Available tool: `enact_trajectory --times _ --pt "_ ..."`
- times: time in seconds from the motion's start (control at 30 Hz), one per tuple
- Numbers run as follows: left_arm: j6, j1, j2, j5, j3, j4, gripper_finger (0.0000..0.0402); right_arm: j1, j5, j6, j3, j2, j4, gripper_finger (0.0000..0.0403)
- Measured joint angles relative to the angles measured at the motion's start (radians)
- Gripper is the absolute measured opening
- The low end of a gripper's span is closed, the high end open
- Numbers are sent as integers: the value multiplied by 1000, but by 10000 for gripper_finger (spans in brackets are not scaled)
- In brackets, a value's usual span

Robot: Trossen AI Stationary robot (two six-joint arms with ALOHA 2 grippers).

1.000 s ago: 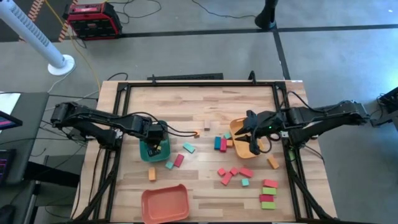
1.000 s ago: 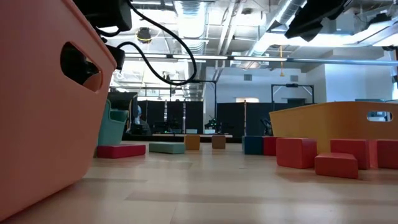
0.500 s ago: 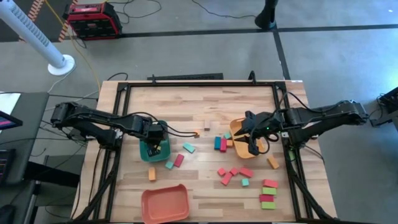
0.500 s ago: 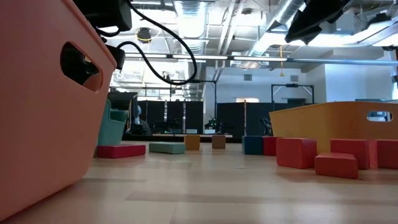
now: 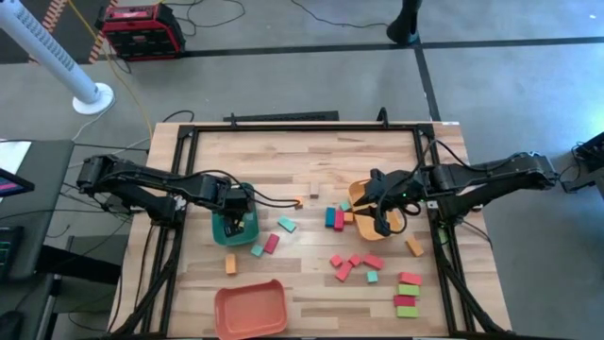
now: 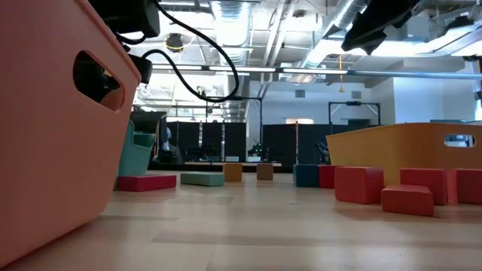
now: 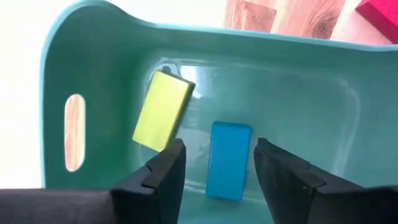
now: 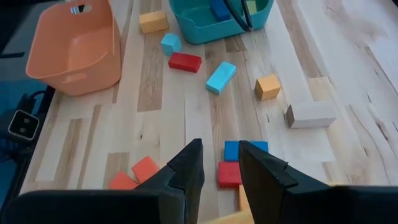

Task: Sort blocks by size
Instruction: Put the top yellow cube block into the yellow bin

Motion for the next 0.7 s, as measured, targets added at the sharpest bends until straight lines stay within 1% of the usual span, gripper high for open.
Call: enact_trajectory --times 0.1,0.27,0.43,0.7 --pt "0 0 0 -7 3 -1 182 -1 22 -10 0 45 98 133" --pt "0 0 -2 -34 20 9 182 -2 20 -106 1 167 242 133" --pt "1 0 -19 -36 29 8 181 -27 19 -152 0 231 262 133" --pt "42 0 -107 -39 29 82 181 -67 18 -146 0 209 234 133"
